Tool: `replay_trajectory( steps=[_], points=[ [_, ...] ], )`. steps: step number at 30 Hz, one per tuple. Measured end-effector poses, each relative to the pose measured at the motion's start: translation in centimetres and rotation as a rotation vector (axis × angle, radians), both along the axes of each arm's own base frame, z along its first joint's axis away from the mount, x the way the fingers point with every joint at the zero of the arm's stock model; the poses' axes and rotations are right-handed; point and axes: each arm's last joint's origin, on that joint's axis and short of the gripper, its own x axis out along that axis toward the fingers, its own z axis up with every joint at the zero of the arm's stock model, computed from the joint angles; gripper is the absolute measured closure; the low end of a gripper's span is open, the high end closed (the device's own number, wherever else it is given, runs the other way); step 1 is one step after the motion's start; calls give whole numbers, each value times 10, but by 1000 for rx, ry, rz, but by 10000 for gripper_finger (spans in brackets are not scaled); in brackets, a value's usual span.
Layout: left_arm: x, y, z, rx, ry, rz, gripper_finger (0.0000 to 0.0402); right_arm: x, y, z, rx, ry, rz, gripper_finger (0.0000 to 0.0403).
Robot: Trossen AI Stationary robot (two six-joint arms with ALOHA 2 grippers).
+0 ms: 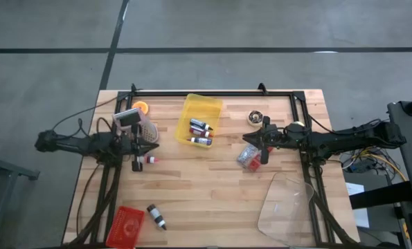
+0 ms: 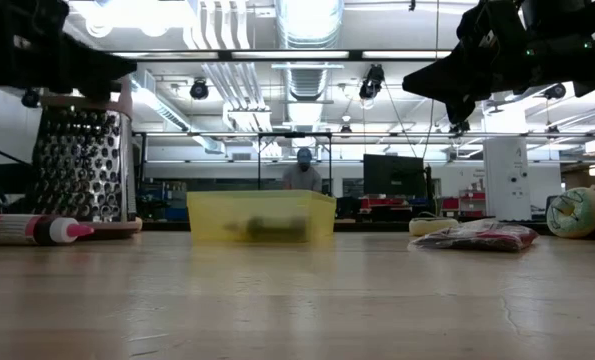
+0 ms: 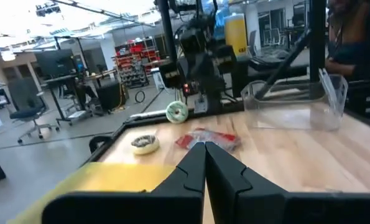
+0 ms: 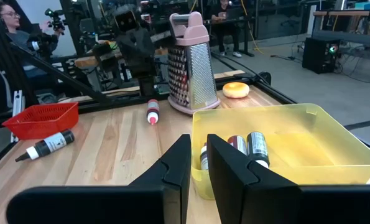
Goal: Pick & Place Food Item
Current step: Put the pink food coloring into the yellow bin
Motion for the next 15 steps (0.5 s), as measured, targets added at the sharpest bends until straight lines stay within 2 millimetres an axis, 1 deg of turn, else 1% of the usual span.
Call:
replay_trajectory(
  steps=[3, 5, 7, 9, 12, 15],
  points=[
    [1, -1, 14, 1, 82, -6, 388, 0, 0, 0, 0, 0, 0, 355],
    [4, -2, 26, -18, 115, -16, 387, 0, 0, 0, 0, 0, 0, 355],
    [8, -3, 39, -47, 156, -21, 387, 0, 0, 0, 0, 0, 0, 355],
    [14, -6, 47, -85, 234, -22, 387, 0, 0, 0, 0, 0, 0, 355],
    [30, -10, 61, -147, 359, 6, 387, 0, 0, 0, 0, 0, 0, 355],
    [51, -17, 73, -180, 501, 40, 387, 0, 0, 0, 0, 0, -1, 355]
  ],
)
